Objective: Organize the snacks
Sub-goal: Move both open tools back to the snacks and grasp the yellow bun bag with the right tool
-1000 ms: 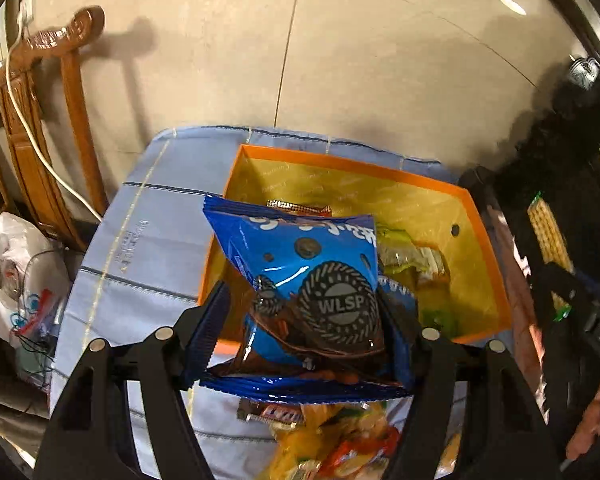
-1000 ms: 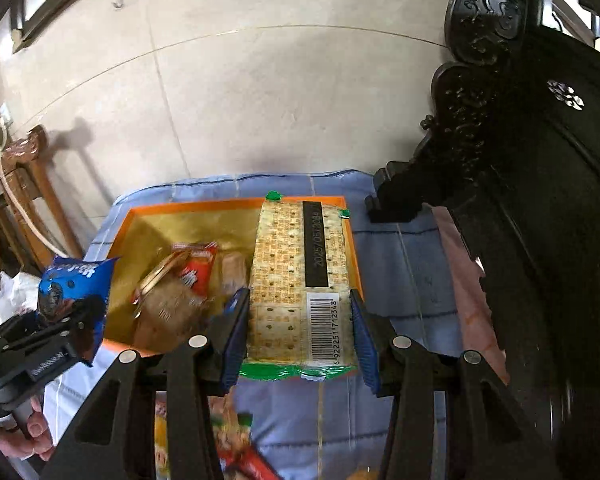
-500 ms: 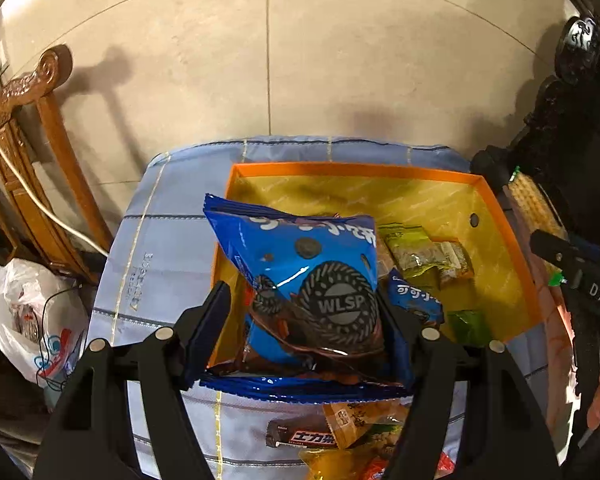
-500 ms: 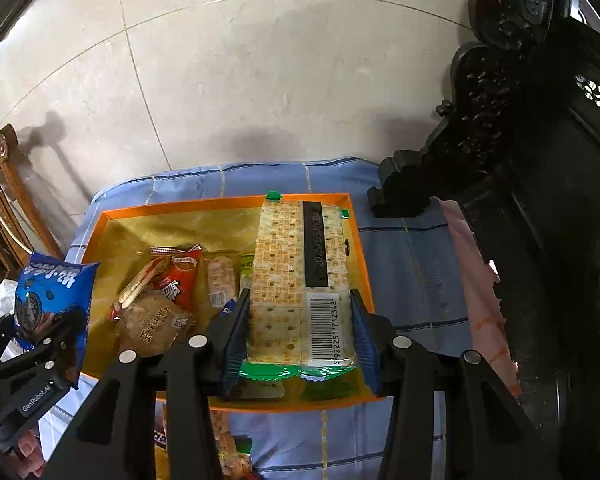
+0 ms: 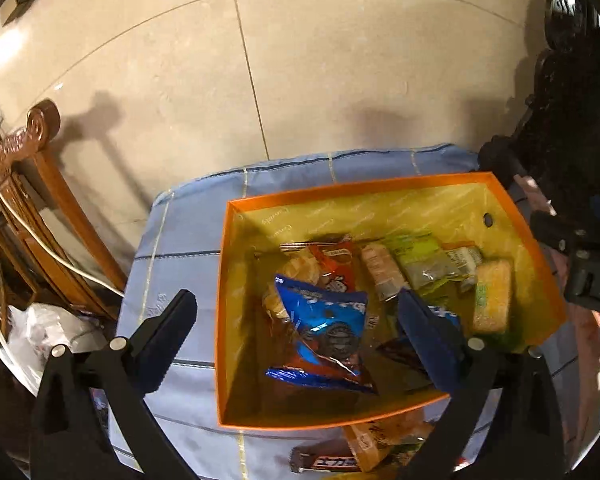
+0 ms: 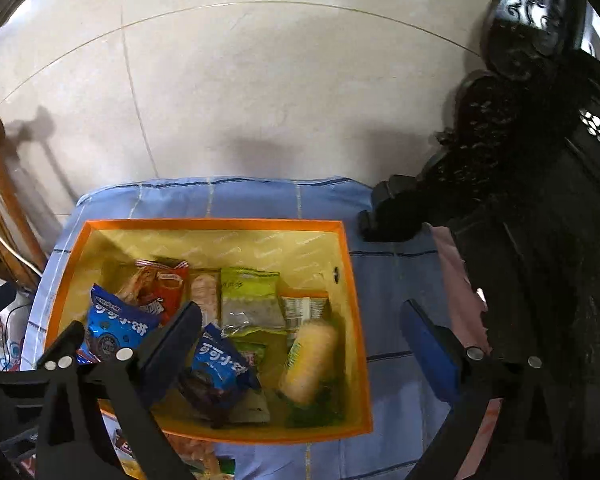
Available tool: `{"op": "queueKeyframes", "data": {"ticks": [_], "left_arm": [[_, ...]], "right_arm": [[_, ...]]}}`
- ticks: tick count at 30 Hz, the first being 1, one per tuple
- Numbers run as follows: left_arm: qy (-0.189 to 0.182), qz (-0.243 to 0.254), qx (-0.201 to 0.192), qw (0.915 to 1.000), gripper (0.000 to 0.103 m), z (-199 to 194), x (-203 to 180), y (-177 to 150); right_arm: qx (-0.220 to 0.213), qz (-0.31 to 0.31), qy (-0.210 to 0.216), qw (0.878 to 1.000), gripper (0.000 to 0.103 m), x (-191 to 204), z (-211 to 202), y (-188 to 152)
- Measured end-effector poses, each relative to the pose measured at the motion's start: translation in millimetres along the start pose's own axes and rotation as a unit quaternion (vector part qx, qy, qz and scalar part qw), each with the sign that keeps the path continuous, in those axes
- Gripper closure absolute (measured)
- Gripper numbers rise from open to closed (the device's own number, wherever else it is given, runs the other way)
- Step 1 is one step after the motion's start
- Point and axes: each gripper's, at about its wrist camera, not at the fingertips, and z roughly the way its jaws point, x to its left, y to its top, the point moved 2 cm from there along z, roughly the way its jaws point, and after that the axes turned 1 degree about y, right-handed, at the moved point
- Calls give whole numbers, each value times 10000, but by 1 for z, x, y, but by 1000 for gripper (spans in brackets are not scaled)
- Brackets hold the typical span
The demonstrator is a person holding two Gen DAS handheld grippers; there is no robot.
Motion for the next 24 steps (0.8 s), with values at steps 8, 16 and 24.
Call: {"op": "queueKeyframes", "data": {"ticks": [8,16,24], "left_arm": [[-295,107,30,9995,4,-26,1,-43],[-734,829,296,9934,4,-38,-14,-159],[-1393,1064,314,9840,4,-52,-27,-243]], "right_arm": [[114,35,-59,9999,4,-28,-28,-57],[1314,724,-381,9880,4,-87,-8,-197],[1640,662,-122,9842,4,-59,14,-253]]}}
